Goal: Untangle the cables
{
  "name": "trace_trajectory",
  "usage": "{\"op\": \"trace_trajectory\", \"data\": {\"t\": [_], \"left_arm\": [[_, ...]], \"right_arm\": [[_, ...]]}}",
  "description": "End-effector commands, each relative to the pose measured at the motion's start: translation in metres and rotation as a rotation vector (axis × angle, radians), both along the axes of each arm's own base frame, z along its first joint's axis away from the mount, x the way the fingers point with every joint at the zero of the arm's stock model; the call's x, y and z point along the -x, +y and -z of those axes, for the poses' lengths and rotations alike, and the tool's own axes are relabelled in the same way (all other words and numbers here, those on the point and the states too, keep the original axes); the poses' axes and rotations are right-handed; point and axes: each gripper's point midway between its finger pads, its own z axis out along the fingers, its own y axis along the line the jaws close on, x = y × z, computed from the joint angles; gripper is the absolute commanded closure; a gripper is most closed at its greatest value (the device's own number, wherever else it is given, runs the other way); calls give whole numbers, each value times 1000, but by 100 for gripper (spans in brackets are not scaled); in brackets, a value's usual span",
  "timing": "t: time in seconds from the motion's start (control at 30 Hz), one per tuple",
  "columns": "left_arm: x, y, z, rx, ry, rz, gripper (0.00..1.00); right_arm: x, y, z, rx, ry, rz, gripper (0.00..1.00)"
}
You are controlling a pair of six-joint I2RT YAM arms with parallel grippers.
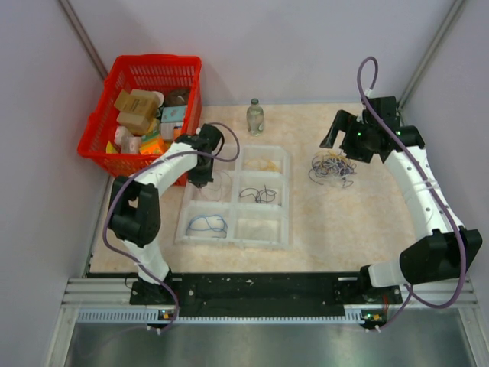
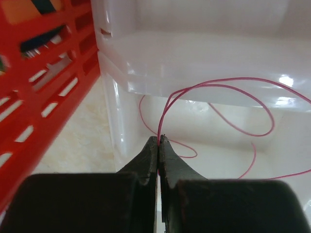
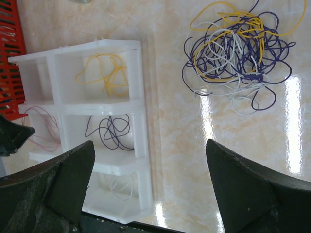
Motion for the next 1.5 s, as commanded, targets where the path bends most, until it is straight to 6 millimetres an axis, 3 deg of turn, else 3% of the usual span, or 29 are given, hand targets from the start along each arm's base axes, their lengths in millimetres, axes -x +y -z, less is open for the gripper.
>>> {"op": "trace_trajectory", "data": {"t": [0.0,0.17,0.3,0.43,0.57,0.7,0.87,0.93,1.03,1.13,1.23,1.33,1.47], "left_arm": [[18,2,8,14,22,12,100],[21,1,6,32,0,29,100],[6,-7,-2,53,-34,60,100],[-9,-10,-16,53,-76,77,62],[-6,-16,-24,98,-96,94,43],[5,-17,-30,127,-101,112,38],[4,-20,-62,161,-176,150,42],[-4,-30,-81,209,-233,196,44],[-22,-53,-107,292,-280,269,49],[-31,-95,-142,475,-318,385,46],[-31,-139,-170,642,-348,511,44],[-23,-171,-178,697,-344,600,43],[-4,-194,-176,784,-310,637,42]], "right_arm": [[-7,-6,-22,-1,-71,38,5],[-6,-5,-16,-4,-56,36,5],[-5,-9,-9,13,-42,53,5],[-9,-9,-1,8,-15,60,5],[-16,-5,2,-2,-1,46,5],[-23,-1,9,-10,21,37,5],[-30,0,25,-19,58,61,5],[-35,-1,39,-21,91,92,7],[-43,-7,55,-92,172,209,17],[-44,-16,69,-164,241,292,36],[-48,-27,77,-130,245,297,40],[-52,-39,85,-88,269,280,52],[-53,-45,87,-32,270,202,53]]}}
